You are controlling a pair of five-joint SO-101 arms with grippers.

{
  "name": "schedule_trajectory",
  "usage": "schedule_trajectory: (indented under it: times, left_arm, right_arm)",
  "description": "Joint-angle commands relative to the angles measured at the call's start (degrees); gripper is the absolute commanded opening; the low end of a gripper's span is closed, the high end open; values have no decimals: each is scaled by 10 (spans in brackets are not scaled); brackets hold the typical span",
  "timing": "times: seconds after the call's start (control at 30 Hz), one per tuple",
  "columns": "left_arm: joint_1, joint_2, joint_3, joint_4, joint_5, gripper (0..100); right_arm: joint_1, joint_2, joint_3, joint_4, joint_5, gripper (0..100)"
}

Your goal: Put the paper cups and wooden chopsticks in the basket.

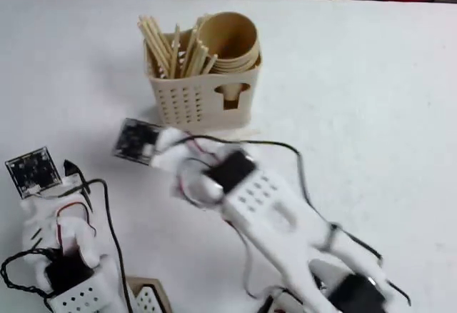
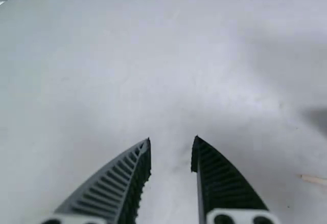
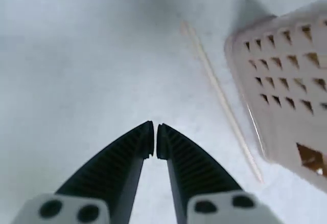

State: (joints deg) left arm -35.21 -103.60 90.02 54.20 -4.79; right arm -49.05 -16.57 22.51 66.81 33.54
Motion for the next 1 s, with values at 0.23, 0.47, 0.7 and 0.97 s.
schedule_trajectory:
  times: [0.23, 0.47, 0.7, 0.97]
  left_arm:
    - [-7, -8, -21, -2, 5, 146]
    - [-7, -8, -21, -2, 5, 146]
    - [-7, -8, -21, -2, 4, 146]
    - [-7, -8, -21, -2, 4, 146]
  right_arm:
    - [-21, 295, -255, -7, 95, 234]
    - [-31, 424, -369, -7, 127, 234]
    - [-28, 540, -490, -7, 127, 234]
    - [-7, 625, -566, -6, 127, 233]
